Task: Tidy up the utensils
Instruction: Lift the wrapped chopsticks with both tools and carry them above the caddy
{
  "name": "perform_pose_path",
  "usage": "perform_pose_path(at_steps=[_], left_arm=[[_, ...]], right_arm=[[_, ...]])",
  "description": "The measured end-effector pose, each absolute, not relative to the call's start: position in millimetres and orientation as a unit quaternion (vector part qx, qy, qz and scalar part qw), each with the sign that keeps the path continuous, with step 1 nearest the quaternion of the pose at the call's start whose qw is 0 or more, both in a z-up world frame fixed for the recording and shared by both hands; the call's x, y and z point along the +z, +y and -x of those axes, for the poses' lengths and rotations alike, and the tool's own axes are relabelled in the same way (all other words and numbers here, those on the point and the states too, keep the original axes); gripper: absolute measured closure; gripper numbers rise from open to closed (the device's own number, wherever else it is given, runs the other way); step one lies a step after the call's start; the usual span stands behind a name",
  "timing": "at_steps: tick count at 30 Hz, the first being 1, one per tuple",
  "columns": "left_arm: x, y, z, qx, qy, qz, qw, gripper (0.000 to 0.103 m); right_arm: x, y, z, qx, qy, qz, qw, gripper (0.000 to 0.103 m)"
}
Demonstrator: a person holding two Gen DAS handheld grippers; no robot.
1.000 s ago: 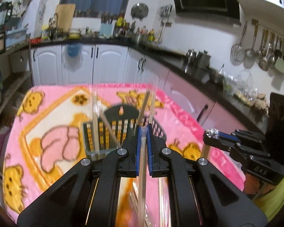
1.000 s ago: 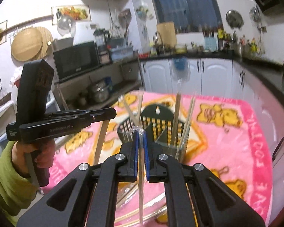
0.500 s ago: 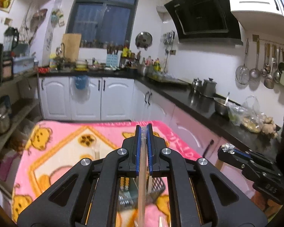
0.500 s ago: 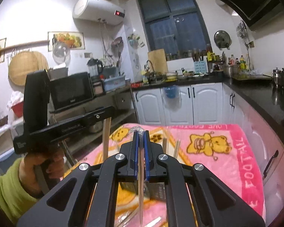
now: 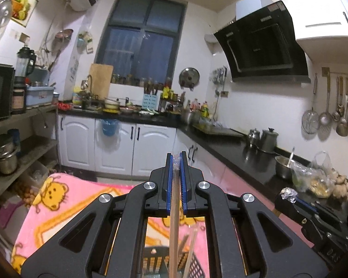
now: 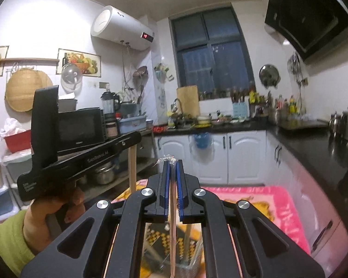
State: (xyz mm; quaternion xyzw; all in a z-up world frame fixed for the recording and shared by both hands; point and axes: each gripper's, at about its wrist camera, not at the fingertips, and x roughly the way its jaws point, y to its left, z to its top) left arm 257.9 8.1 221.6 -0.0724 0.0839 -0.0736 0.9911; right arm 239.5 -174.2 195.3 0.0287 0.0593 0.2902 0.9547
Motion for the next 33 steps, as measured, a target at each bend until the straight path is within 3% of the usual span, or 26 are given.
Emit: perform_pose_path(at_steps=[9,33], left_arm=[[209,2,-279,-0.051,0.063,0.071,0.994,0.1],[137,0,-298,-0.064,0.101,0.057,0.991,0.1]], right_arm=[[189,-165,-256,0.285,0.027,-0.018,0.958,0.097],[130,-165,-299,0.264,0.066,-0.071,0.96,0.097]])
